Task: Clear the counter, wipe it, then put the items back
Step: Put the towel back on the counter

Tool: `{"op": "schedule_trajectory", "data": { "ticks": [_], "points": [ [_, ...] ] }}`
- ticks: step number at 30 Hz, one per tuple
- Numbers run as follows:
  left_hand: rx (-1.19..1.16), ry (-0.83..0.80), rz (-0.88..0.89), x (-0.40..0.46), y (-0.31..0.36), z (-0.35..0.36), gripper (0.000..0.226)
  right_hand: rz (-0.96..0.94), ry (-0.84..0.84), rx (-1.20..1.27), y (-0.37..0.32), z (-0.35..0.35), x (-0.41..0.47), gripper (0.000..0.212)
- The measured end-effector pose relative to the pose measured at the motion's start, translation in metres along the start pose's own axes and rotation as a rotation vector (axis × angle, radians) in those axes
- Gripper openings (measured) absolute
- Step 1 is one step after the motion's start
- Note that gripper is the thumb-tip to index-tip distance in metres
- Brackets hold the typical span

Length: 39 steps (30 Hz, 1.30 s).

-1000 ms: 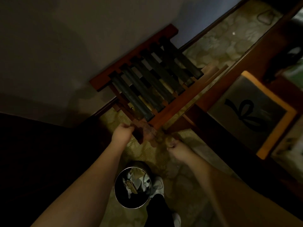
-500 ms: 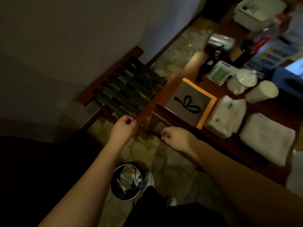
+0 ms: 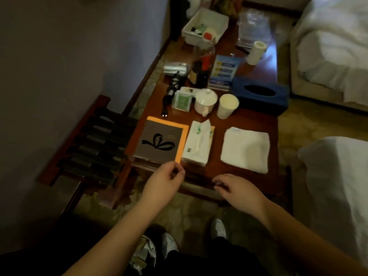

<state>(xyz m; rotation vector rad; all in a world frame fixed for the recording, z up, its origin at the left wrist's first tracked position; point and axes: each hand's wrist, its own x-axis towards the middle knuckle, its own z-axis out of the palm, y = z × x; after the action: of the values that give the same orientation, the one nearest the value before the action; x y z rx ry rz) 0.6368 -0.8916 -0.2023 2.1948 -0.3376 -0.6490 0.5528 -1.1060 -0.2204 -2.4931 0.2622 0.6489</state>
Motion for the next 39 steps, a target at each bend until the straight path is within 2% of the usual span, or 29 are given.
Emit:
{"op": "schedule_trajectory", "data": {
  "ticks": [5,9,15,19,22,28,31,34,36,39],
  "points": [
    [-0.009,-0.111,0.063,0.031,0.068,0.068,0.008,0.155,0.244,0.165,0.077,-0.028,-0.001,0.026],
    [0.012,-0.153,0.0,0.074,0.106,0.119,0.009,0.228,0.377,0.277,0.127,-0.051,0.018,0.031],
    [0.224,-0.025,-0.138,0.151,0.107,0.166,0.032,0.343,0.417,0.374,0.17,-0.064,0.058,0.048],
    [0.247,0.006,-0.337,0.177,0.101,0.176,0.048,0.456,0.338,0.534,0.183,-0.064,0.075,0.061],
    [0.147,-0.02,-0.458,0.187,0.098,0.182,0.059,0.524,0.29,0.662,0.193,-0.061,0.08,0.07],
    [-0.032,-0.076,-0.617,0.191,0.092,0.189,0.079,0.62,0.118,0.904,0.2,-0.068,0.085,0.056],
    [-0.28,-0.06,-0.706,0.183,0.09,0.19,0.073,0.642,0.043,1.012,0.205,-0.07,0.085,0.053],
    [-0.565,-0.139,-0.799,0.168,0.083,0.191,0.071,0.674,-0.033,1.124,0.21,-0.074,0.078,0.046],
    [-0.668,-0.19,-0.814,0.16,0.078,0.194,0.069,0.658,-0.082,1.207,0.215,-0.075,0.073,0.045],
    [-0.767,-0.195,-0.791,0.148,0.081,0.199,0.051,0.625,-0.125,1.331,0.22,-0.077,0.064,0.042]
  ]
}}
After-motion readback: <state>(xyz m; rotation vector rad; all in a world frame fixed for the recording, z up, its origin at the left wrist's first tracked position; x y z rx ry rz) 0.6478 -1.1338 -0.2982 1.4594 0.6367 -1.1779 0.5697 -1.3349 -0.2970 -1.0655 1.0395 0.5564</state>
